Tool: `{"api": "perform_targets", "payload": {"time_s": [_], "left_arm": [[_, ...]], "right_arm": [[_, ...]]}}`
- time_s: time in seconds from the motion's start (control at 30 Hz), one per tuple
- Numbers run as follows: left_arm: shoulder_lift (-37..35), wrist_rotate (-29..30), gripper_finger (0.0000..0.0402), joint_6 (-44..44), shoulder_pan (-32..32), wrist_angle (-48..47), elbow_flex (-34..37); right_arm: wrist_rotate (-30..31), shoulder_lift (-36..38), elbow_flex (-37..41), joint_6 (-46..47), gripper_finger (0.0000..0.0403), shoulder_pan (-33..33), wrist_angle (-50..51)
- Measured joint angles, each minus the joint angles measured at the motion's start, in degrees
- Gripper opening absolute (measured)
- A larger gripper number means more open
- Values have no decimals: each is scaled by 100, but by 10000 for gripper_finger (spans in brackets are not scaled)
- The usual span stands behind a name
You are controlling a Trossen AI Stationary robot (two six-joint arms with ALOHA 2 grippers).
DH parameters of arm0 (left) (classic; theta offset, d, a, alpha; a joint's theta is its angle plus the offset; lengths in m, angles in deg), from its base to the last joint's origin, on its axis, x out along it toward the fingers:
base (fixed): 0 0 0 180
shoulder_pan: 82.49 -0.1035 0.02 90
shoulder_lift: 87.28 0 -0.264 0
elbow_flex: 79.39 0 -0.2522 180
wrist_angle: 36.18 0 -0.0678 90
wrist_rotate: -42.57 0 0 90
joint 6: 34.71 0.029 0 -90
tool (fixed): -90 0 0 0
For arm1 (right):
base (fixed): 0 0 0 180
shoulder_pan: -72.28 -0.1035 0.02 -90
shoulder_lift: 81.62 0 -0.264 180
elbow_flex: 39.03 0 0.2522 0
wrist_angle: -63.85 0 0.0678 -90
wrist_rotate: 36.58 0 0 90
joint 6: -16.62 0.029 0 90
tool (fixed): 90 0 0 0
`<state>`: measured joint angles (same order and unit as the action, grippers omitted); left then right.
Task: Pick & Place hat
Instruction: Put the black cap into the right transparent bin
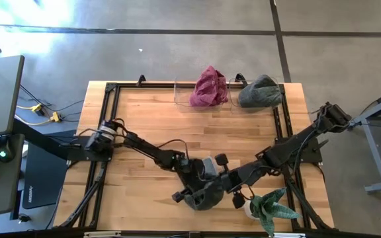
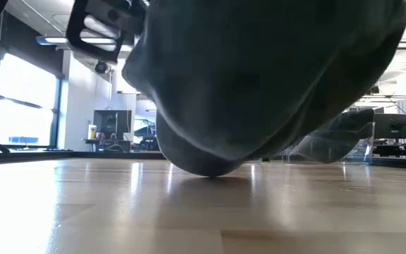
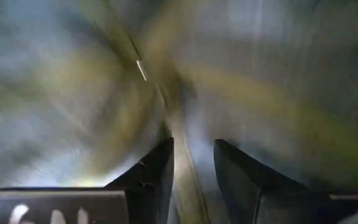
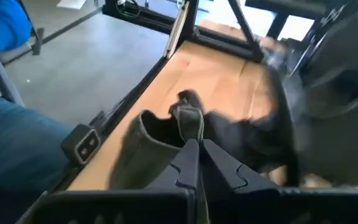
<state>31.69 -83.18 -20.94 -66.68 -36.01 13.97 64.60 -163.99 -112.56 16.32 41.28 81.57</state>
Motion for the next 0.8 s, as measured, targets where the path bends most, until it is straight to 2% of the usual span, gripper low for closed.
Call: {"api": "perform_targets", "payload": {"time_s": [0.07, 0.17, 0.33, 0.4, 0.5, 0.57, 0.67, 0.8], "left_arm": [[-292, 543, 110, 115, 0, -500, -48], [-709, 1767, 110, 244, 36, -1666, -31], [-1060, 3400, 110, 140, 126, -2835, -4], [-1250, 3878, 110, 26, 179, -2898, -64], [-1551, 4728, 110, -253, 396, -3713, -17], [-1620, 5274, 110, -418, 537, -3844, -35], [-1837, 5834, 110, -691, 784, -4224, -26], [-1863, 5951, 110, -803, 1028, -4158, -31]], "right_arm": [[0, -1, 153, 202, 5, -23, -25], [-66, -1, 419, 595, 2, -14, -109], [126, -1, 864, 1266, 9, 94, -228], [262, -1, 1000, 1582, 11, 217, -232], [373, -1, 1205, 2091, 10, 459, -256], [406, -1, 1363, 2420, 7, 647, -249], [476, -1, 1676, 2908, 3, 978, -259], [354, -8, 2133, 3445, 4, 1477, -162]]}}
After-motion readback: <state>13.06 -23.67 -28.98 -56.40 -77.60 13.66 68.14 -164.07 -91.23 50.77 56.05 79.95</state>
